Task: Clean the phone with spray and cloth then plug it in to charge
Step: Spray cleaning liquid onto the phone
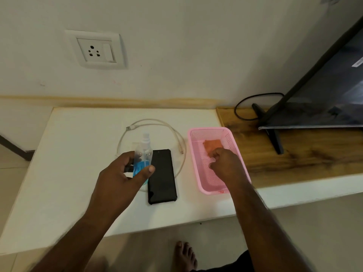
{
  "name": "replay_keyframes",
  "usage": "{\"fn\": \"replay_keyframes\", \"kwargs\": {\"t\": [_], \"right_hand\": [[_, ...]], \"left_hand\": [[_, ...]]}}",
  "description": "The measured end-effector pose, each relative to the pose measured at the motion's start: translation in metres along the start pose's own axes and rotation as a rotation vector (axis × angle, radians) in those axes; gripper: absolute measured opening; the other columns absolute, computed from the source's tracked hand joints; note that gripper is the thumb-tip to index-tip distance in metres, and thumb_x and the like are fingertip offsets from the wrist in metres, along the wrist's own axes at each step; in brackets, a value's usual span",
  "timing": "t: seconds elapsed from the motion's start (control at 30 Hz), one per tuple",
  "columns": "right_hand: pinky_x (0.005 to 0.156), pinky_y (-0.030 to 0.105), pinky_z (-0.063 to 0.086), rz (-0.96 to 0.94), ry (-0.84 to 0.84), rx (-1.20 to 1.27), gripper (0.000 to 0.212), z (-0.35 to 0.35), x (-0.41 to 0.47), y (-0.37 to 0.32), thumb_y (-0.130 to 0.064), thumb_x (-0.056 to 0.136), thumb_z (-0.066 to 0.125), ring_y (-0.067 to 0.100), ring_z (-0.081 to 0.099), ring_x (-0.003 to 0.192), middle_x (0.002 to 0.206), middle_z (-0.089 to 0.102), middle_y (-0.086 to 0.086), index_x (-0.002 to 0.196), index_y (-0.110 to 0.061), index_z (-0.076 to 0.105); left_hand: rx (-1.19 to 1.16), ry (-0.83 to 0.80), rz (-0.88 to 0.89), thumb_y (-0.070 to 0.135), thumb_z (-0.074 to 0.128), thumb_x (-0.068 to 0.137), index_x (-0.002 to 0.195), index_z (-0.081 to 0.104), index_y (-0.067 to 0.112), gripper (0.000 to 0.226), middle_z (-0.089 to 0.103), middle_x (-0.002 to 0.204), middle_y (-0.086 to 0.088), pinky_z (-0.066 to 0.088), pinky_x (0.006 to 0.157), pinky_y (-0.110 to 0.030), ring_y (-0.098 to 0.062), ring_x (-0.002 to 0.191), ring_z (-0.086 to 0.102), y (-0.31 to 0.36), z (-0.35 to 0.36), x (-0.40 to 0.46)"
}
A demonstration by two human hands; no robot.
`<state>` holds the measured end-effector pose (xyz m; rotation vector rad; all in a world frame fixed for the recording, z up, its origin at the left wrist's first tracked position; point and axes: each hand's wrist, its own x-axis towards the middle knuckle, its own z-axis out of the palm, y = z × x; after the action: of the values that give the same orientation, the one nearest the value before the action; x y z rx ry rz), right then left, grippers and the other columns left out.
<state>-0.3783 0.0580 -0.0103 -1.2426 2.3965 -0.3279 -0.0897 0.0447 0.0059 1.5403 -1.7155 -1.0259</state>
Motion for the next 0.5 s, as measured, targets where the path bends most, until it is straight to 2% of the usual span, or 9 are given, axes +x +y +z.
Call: {"fn": "replay_keyframes", "kwargs": {"t": [0.07, 0.2, 0.33, 0.4, 0.43, 0.5], "right_hand": [[0.101, 0.040, 0.047, 0.002, 0.003, -0.030, 0.032, 0.004, -0.002, -0.001, -0.014, 0.091, 0.068, 0.024, 0.065, 0.104, 0.123, 0.067, -0.001, 0.121, -0.025, 0.064], [0.096, 0.039, 0.049, -0.008, -0.030, -0.051, 0.043, -0.006, -0.005, -0.008, -0.017, 0.082, 0.078, 0.023, 0.065, 0.101, 0.123, 0.067, 0.000, 0.122, -0.022, 0.063], [0.087, 0.035, 0.054, -0.122, 0.211, 0.074, 0.023, -0.021, -0.020, -0.040, -0.037, 0.088, 0.070, 0.008, 0.061, 0.085, 0.105, 0.071, -0.008, 0.108, -0.027, 0.066], [0.076, 0.027, 0.055, -0.239, 0.254, 0.232, 0.023, -0.017, -0.038, -0.065, -0.052, 0.089, 0.060, 0.000, 0.061, 0.076, 0.088, 0.068, -0.019, 0.098, -0.032, 0.067], [0.072, 0.023, 0.055, -0.298, 0.182, 0.347, 0.031, -0.012, -0.049, -0.078, -0.060, 0.087, 0.056, -0.001, 0.062, 0.075, 0.082, 0.067, -0.021, 0.096, -0.032, 0.066], [0.073, 0.025, 0.058, -0.370, -0.082, 0.567, 0.049, 0.000, -0.071, -0.098, -0.074, 0.078, 0.052, -0.001, 0.065, 0.087, 0.090, 0.069, -0.021, 0.103, -0.034, 0.066]], "left_hand": [[-0.015, -0.008, -0.010, 0.071, 0.060, 0.067, 0.111, 0.053, 0.042, 0.053, 0.057, 0.095, 0.034, 0.038, 0.066, -0.006, 0.012, 0.085, 0.057, 0.001, -0.001, -0.001], [-0.021, -0.019, -0.021, 0.074, 0.059, 0.066, 0.107, 0.049, 0.049, 0.049, 0.054, 0.093, 0.038, 0.038, 0.060, -0.001, 0.015, 0.083, 0.057, 0.002, -0.004, -0.001], [-0.015, 0.000, -0.023, 0.077, 0.056, 0.065, 0.111, 0.049, 0.045, 0.057, 0.052, 0.093, 0.037, 0.037, 0.063, -0.004, 0.011, 0.083, 0.057, 0.001, -0.005, 0.000], [-0.015, 0.011, -0.024, 0.080, 0.056, 0.064, 0.112, 0.054, 0.043, 0.060, 0.057, 0.095, 0.030, 0.040, 0.063, -0.007, 0.006, 0.083, 0.060, 0.001, -0.006, 0.000], [-0.015, 0.015, -0.026, 0.081, 0.056, 0.063, 0.114, 0.057, 0.041, 0.064, 0.061, 0.097, 0.025, 0.041, 0.063, -0.009, 0.003, 0.083, 0.061, 0.002, -0.006, 0.000], [0.002, 0.007, -0.031, 0.084, 0.054, 0.061, 0.114, 0.059, 0.039, 0.069, 0.064, 0.096, 0.022, 0.043, 0.061, -0.011, 0.000, 0.079, 0.063, 0.004, -0.006, -0.001]]}}
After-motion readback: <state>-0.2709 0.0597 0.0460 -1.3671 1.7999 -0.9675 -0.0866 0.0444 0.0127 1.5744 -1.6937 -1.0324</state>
